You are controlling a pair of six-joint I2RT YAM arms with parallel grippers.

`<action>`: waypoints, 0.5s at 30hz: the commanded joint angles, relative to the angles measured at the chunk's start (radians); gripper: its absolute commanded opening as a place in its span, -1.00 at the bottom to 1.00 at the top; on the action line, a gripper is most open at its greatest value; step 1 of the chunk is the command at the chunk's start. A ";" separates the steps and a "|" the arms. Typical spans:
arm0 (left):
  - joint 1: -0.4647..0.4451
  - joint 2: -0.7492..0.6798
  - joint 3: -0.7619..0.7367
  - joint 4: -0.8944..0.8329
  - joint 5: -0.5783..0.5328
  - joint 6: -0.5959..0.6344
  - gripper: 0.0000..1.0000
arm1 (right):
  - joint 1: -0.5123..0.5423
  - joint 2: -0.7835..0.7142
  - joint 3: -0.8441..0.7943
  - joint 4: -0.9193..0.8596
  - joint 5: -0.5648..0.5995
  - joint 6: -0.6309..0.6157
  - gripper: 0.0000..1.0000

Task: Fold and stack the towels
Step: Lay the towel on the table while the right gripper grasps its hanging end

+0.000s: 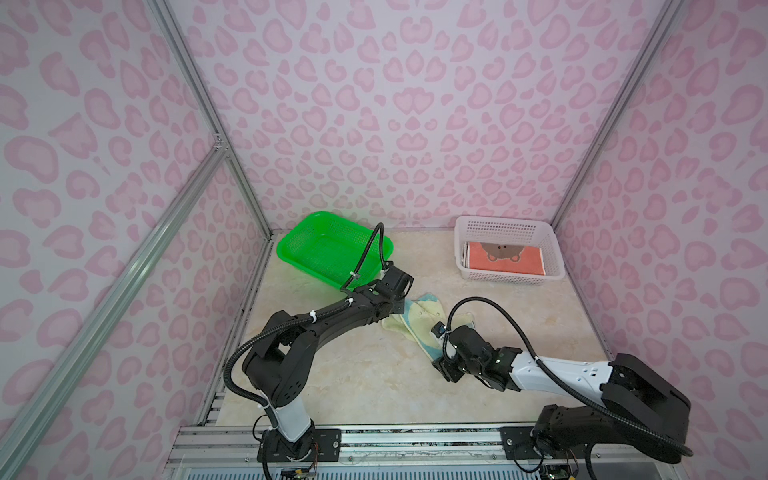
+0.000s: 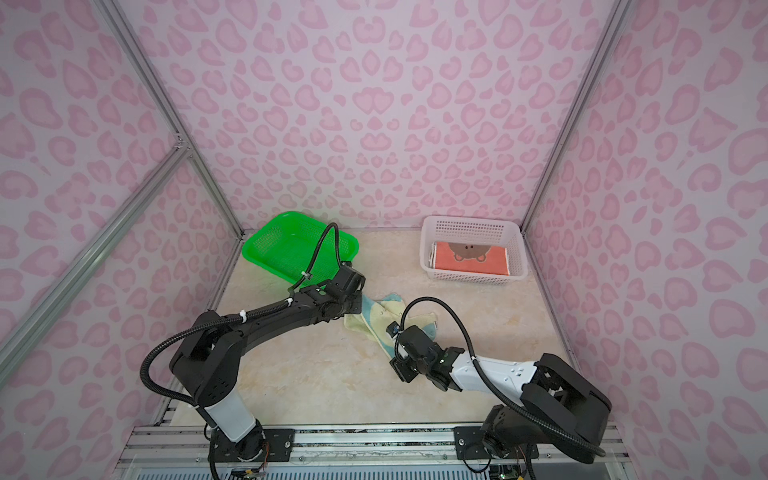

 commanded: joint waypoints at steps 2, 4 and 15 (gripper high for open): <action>0.012 0.015 -0.012 0.039 -0.014 0.001 -0.95 | 0.014 0.084 0.047 -0.037 -0.006 0.040 0.13; 0.013 0.018 -0.016 0.040 -0.015 0.006 -0.95 | 0.014 0.114 0.068 -0.066 0.011 0.047 -0.03; 0.014 -0.006 -0.041 0.033 -0.021 0.012 -0.95 | 0.013 0.102 0.135 -0.133 0.067 -0.002 -1.00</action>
